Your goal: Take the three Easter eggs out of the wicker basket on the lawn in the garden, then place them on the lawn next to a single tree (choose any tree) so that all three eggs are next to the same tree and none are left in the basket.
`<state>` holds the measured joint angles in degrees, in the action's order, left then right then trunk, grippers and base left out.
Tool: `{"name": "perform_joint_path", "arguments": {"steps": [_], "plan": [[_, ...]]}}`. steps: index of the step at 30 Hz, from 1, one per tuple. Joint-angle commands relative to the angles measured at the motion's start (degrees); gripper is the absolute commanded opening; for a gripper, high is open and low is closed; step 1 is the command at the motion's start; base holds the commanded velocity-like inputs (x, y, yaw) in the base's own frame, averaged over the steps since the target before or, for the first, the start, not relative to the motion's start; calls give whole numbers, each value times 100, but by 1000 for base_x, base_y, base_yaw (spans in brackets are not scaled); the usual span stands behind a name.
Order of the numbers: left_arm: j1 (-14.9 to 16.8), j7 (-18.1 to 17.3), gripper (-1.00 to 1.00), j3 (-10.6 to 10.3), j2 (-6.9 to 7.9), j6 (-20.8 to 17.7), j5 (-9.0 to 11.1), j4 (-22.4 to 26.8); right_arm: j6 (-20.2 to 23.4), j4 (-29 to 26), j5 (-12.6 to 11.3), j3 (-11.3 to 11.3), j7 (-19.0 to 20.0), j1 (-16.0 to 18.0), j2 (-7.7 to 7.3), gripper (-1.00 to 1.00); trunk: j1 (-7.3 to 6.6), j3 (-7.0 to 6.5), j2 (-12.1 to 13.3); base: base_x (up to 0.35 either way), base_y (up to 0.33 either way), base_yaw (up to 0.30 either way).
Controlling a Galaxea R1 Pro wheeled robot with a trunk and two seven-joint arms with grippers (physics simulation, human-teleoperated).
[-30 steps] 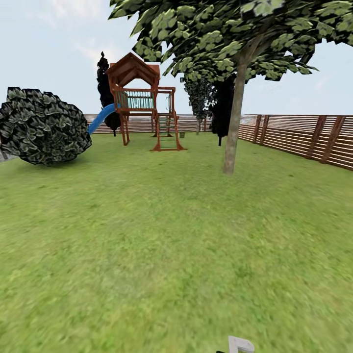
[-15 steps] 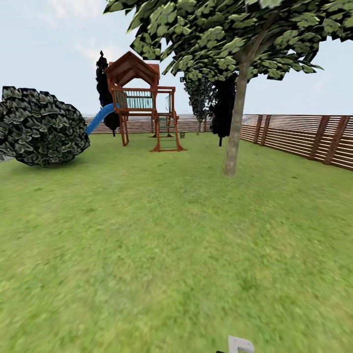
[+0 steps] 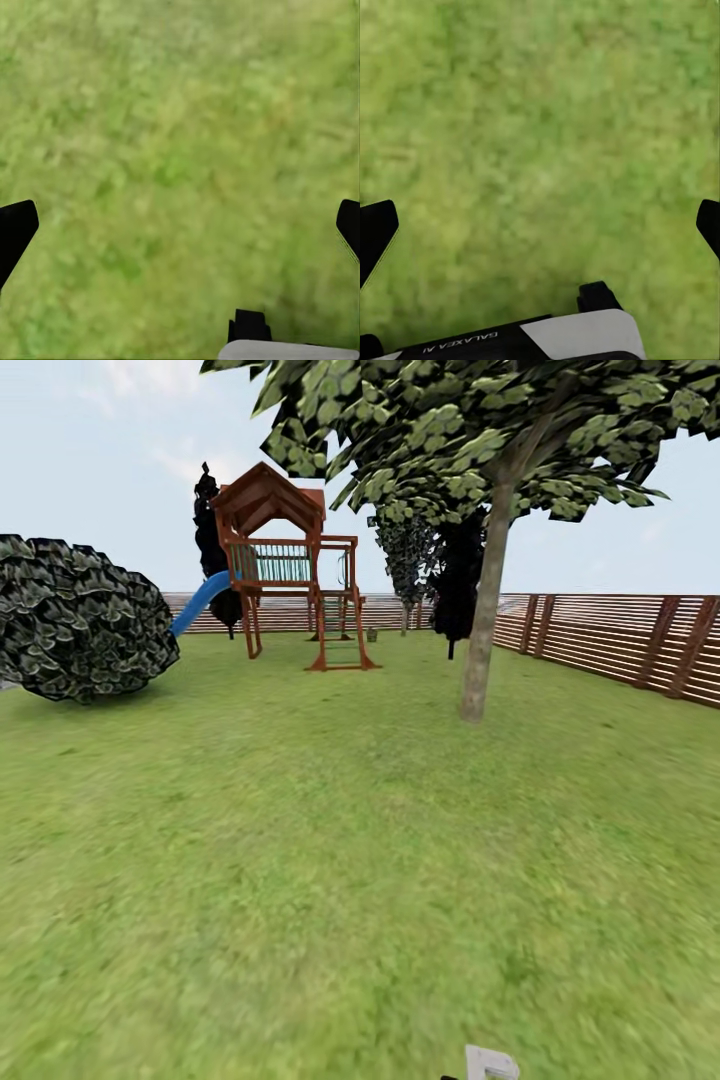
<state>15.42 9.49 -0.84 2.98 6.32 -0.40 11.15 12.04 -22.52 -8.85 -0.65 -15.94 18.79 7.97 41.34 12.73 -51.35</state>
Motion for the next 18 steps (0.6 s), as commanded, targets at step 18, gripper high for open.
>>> {"name": "perform_joint_path", "arguments": {"steps": [18], "plan": [[4, 18, 100, -8, 0, 18, -4, -4, -199, 137, -29, -5, -15, 1, 3, 100, 4, 8, -5, 317, 0, 0]]}}
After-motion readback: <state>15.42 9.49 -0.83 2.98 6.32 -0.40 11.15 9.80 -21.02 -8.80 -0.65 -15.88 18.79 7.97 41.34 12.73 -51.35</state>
